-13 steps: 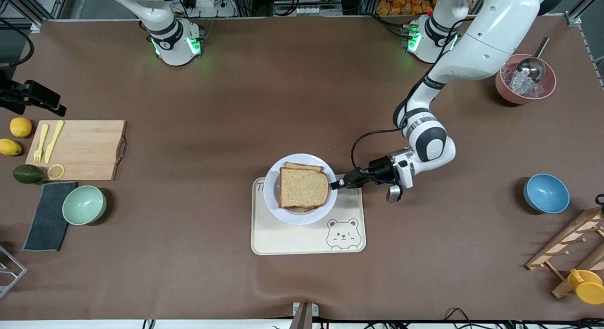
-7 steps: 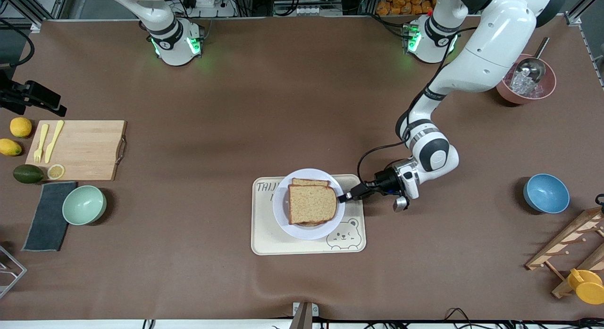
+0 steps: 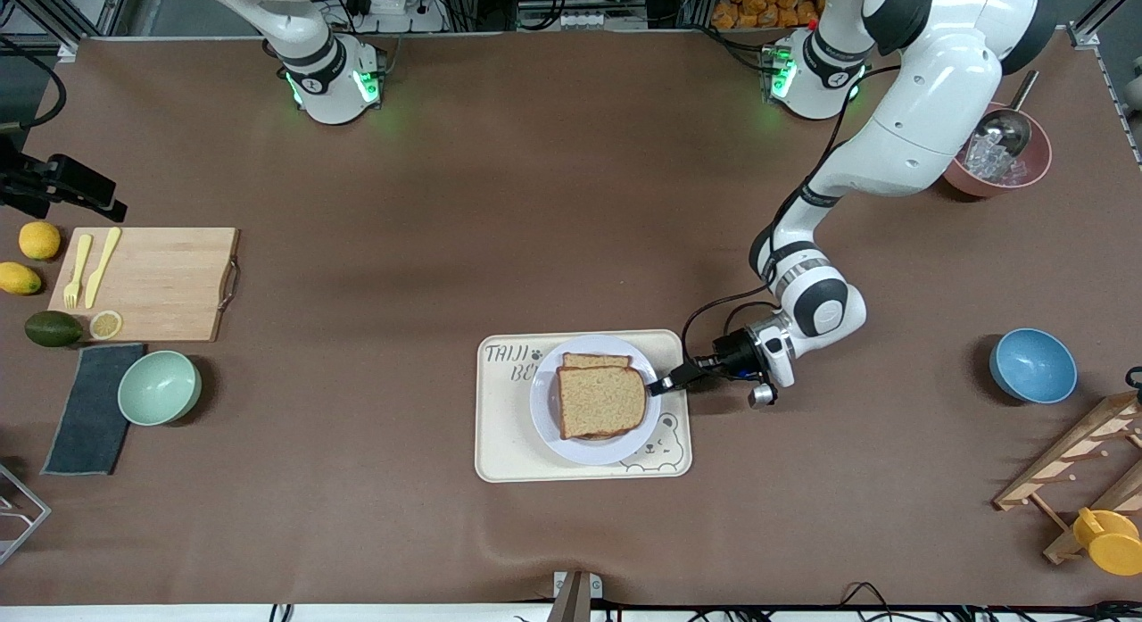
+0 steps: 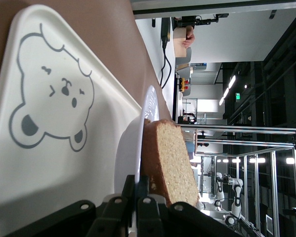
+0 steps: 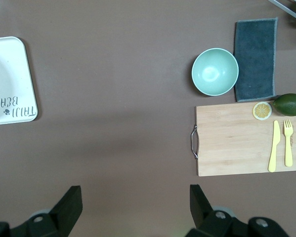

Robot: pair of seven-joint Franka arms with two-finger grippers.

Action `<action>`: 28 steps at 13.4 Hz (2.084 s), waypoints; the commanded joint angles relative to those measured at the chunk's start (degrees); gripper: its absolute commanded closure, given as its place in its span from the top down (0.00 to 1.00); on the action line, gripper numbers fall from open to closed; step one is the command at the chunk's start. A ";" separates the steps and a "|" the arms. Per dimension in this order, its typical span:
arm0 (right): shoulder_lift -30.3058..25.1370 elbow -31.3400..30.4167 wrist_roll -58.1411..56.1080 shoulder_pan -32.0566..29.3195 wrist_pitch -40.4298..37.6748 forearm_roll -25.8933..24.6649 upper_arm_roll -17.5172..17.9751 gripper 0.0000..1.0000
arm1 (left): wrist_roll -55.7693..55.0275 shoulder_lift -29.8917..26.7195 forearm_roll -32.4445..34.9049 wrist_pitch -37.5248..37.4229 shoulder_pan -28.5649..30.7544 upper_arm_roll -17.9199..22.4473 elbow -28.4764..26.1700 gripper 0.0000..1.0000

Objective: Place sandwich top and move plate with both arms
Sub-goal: 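Slide the plate with the left gripper onto the bear tray, then open the left gripper and draw it back from the plate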

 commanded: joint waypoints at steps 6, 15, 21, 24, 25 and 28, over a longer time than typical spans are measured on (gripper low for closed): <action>-0.43 -0.67 0.81 -1.03 0.50 -0.65 0.97 0.96 | -0.35 2.97 3.04 -0.13 -1.20 2.63 3.61 0.00; -0.35 -0.67 0.81 -1.03 0.50 -0.65 0.97 0.96 | -1.22 2.98 9.80 -0.13 -0.94 4.21 3.80 1.00; -0.26 -0.67 0.72 -1.03 0.59 -0.65 0.97 0.96 | -10.71 -0.80 19.21 0.39 -0.15 5.26 3.45 1.00; 0.09 -0.67 0.81 -1.12 0.85 -0.65 0.97 0.96 | -15.70 -2.99 19.30 3.20 -1.46 5.18 3.71 1.00; 0.09 -0.67 0.72 -1.12 0.76 -0.65 0.97 0.96 | -17.72 -4.30 20.69 3.47 -1.73 5.26 3.80 1.00; 0.09 -0.67 0.72 -1.12 0.85 -0.65 0.97 0.96 | -28.86 -8.52 34.36 3.56 -0.85 5.44 3.98 1.00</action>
